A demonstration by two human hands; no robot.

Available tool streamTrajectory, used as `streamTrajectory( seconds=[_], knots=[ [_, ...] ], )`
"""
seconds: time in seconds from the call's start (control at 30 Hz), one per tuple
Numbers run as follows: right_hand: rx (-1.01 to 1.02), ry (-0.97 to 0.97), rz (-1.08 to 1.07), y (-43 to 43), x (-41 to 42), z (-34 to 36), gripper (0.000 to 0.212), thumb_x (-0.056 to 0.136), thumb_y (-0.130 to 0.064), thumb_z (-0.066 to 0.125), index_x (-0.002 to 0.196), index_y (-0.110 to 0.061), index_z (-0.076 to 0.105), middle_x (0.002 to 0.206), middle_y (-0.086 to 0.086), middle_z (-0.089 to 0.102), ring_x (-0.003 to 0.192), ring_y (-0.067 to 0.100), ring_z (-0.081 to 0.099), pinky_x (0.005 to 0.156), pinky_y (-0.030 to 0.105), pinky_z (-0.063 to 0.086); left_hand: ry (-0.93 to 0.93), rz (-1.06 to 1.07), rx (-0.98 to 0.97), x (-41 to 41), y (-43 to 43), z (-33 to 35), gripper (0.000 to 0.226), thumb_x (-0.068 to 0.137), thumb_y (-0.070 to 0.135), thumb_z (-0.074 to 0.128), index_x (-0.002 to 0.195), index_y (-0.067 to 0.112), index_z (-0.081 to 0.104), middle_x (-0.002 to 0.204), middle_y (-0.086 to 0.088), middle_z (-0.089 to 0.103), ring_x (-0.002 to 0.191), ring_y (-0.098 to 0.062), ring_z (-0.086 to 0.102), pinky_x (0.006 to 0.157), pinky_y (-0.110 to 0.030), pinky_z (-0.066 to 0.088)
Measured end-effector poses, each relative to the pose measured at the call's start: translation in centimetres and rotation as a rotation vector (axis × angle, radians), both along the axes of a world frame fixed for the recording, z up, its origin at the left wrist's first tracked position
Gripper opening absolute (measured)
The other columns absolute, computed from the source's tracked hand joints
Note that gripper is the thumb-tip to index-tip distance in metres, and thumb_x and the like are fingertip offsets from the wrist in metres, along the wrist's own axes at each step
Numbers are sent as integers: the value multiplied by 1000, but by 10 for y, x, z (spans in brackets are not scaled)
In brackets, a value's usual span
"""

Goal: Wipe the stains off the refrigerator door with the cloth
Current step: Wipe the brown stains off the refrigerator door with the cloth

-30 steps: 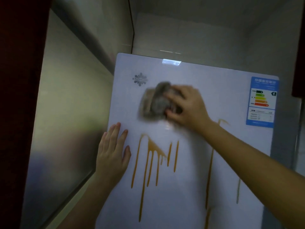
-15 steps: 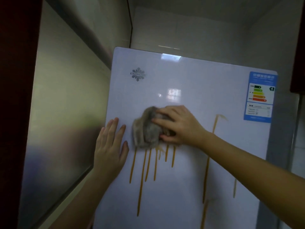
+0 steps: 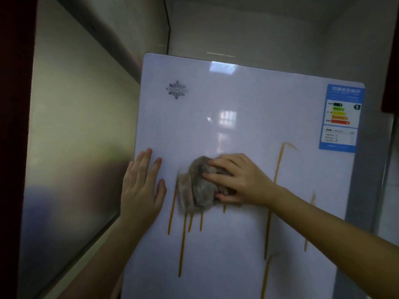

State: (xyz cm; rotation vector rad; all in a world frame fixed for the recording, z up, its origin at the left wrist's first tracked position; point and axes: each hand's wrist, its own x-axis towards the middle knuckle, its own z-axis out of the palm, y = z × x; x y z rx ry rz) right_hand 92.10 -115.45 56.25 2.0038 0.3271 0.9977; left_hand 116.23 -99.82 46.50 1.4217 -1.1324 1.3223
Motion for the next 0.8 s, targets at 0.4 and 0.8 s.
streamTrajectory(
  seconds=[0.4, 0.8],
  knots=[
    [323, -503, -4, -10, -21, 21, 55, 81, -41, 76, 129, -17, 70, 134, 15, 61, 117, 33, 57, 94, 43, 42, 30, -13, 16, -3, 0, 1, 55, 97, 25, 45, 148, 6, 43, 161, -15, 32, 152, -31, 27, 125, -48, 20],
    [317, -451, -38, -18, -44, 22, 62, 86, -48, 63, 136, -11, 64, 139, 18, 57, 123, 34, 54, 97, 41, 40, 18, -6, 10, -4, 1, 1, 55, 97, 26, 43, 147, 5, 45, 160, -16, 33, 151, -32, 28, 125, -48, 21]
  ],
)
